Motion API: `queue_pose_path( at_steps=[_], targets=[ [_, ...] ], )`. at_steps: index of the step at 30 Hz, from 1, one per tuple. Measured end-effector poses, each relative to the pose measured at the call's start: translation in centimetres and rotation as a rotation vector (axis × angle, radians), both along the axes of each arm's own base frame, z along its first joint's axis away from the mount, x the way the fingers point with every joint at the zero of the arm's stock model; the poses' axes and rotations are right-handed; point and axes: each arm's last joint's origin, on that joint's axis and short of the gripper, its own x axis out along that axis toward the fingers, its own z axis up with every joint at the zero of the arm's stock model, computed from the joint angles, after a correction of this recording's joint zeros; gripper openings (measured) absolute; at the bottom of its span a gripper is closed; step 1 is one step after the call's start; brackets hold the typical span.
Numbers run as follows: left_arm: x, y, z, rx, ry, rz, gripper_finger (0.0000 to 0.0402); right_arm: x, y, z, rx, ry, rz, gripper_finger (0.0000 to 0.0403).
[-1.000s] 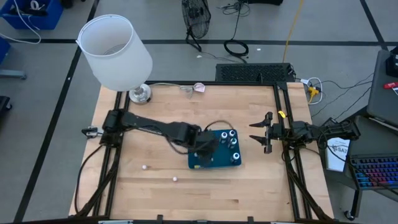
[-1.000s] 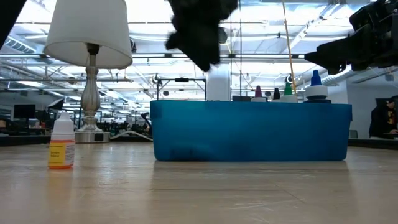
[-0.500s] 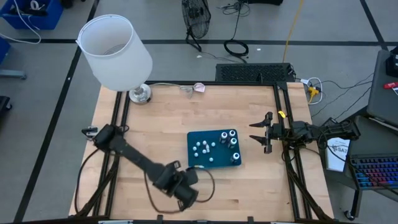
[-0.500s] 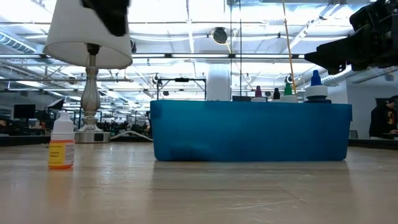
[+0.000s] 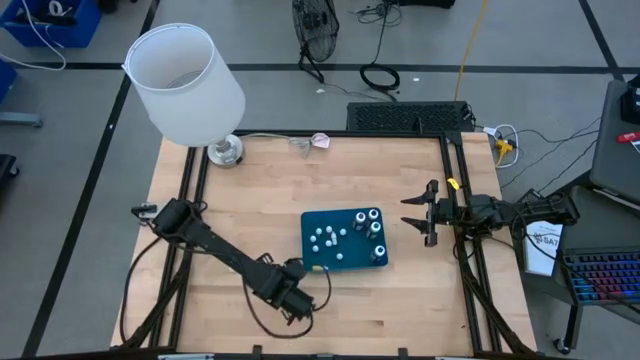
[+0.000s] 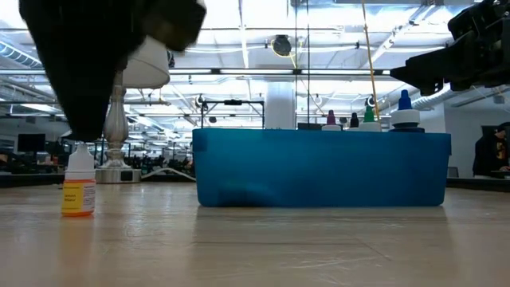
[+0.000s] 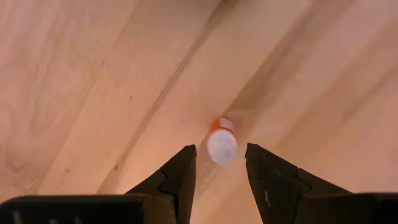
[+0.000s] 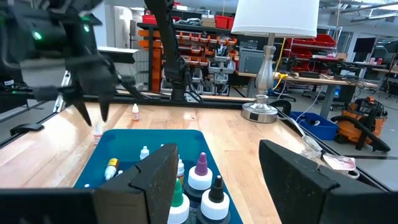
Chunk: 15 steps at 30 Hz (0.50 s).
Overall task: Pick & Place food coloring
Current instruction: Put the small orange food coloring bottle into the blue bin
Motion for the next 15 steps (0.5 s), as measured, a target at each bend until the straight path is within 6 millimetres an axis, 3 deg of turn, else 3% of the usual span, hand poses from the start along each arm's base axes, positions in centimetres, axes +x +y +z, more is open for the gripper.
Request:
queue_pose_path(
  at_steps=[8,15],
  targets=[
    [-0.3,1.8,-2.4,-0.038,0.081,0.048,0.0145,0.0,0.0,0.0,0.0,0.0,0.0,0.0212],
    [-0.1,1.8,-3.8,-0.097,0.043,0.023,0.0145,0.0,0.0,0.0,0.0,0.0,0.0,0.0212]
  ],
)
